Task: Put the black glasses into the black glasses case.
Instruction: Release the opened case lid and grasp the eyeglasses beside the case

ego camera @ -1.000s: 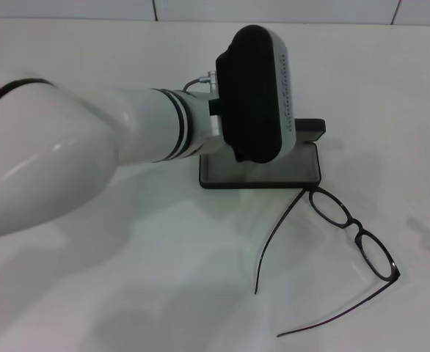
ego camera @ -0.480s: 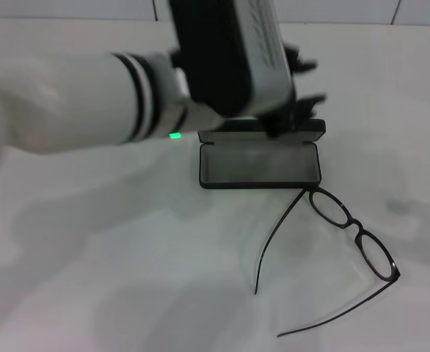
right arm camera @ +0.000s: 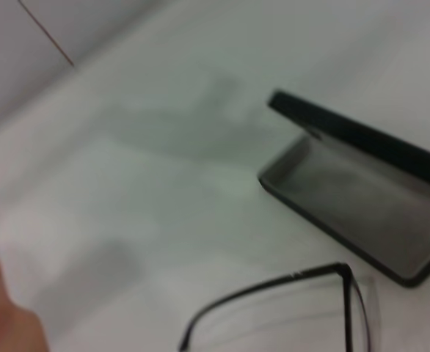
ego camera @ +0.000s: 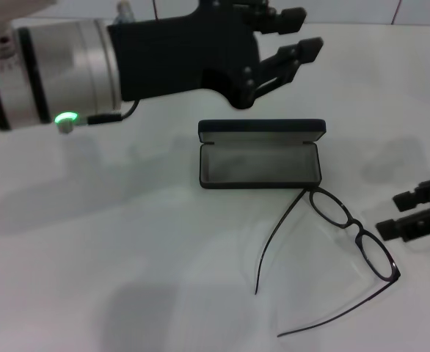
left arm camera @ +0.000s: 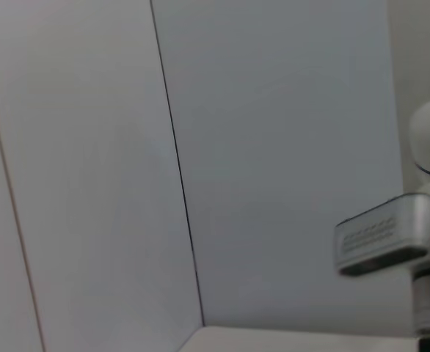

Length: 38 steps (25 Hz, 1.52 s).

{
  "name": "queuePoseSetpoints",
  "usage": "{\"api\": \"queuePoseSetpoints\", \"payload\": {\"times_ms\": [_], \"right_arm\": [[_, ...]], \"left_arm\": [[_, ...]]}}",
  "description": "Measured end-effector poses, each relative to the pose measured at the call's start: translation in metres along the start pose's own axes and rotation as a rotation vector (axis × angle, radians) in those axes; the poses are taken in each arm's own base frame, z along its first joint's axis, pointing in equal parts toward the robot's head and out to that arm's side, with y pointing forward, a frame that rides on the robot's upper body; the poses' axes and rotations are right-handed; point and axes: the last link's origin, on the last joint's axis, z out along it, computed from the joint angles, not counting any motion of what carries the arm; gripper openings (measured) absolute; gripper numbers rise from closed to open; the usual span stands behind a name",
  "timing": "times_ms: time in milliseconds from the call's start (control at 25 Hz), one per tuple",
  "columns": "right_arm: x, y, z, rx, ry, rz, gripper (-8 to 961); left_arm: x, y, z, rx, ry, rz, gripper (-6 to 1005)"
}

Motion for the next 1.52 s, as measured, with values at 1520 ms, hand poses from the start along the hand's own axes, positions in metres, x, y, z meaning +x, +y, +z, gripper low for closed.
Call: {"api": "queuePoseSetpoints", "payload": {"times_ms": [1520], "right_arm": [[-0.068,0.023,0.095,0.246,0.420,-0.013,735]], "left_arm": [[-0.044,0.020,-0.057,-0.326,0.244,-0.131,241]]}}
